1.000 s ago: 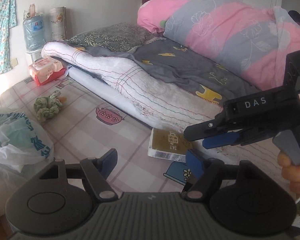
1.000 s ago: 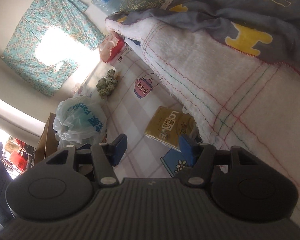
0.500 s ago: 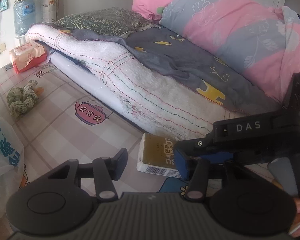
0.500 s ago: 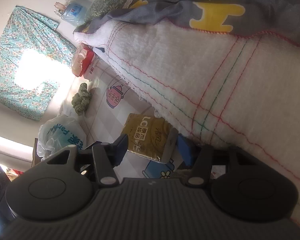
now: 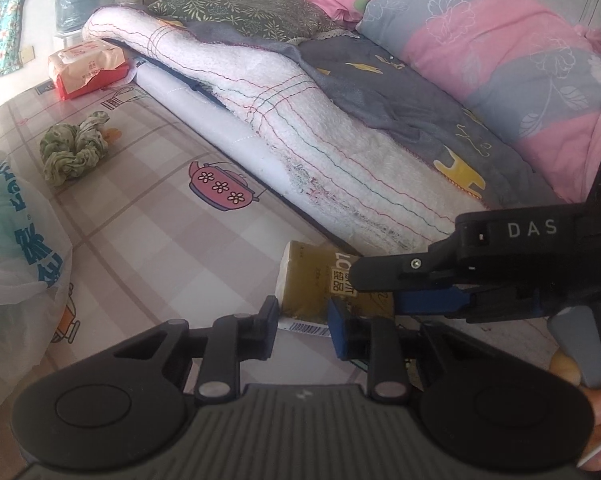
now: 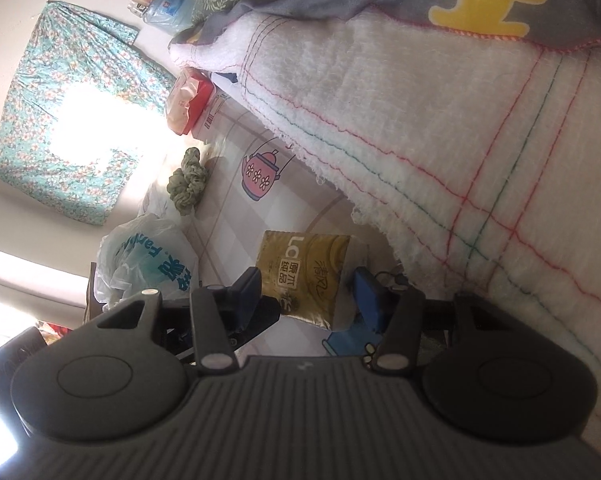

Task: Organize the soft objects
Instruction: 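Close the right tool on the gold-brown packet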

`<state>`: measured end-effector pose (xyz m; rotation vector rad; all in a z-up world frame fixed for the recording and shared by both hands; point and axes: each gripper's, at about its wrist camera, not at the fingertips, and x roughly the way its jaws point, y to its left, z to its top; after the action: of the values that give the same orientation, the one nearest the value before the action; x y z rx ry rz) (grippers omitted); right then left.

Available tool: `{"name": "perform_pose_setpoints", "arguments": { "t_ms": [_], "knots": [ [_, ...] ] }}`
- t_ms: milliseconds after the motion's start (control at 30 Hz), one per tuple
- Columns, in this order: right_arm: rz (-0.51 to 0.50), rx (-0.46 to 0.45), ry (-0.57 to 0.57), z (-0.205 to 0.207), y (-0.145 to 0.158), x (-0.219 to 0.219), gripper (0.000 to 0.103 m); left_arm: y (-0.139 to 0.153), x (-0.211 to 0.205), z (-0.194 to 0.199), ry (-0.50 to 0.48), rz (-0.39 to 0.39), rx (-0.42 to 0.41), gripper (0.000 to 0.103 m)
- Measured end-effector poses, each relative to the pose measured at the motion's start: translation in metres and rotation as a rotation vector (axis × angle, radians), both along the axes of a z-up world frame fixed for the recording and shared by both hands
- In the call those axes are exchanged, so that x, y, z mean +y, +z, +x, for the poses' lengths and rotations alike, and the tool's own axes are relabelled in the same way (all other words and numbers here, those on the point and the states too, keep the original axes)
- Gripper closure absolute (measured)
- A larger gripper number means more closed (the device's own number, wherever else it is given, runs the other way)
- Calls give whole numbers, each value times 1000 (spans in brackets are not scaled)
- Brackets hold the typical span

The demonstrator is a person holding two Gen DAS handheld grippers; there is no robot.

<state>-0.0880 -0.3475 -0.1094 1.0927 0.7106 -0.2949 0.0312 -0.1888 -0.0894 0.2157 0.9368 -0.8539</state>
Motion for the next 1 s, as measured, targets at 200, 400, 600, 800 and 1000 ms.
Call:
{"name": "perform_pose_setpoints", "arguments": {
  "t_ms": [200, 400, 600, 800, 1000],
  "knots": [
    [132, -45, 107, 23, -15, 20, 52, 1, 33, 14, 141, 23, 11, 69],
    [138, -77, 150, 32, -10, 31, 52, 17, 58, 13, 228, 2, -23, 64],
    [-26, -98, 158, 34, 15, 20, 52, 24, 56, -4, 174, 20, -7, 50],
    [-126, -68, 197, 53, 12, 16, 52, 5, 39, -12, 121, 50, 56, 45],
    [-140, -20, 269, 66, 1, 26, 53, -7, 30, -12, 114, 71, 34, 46]
  ]
}}
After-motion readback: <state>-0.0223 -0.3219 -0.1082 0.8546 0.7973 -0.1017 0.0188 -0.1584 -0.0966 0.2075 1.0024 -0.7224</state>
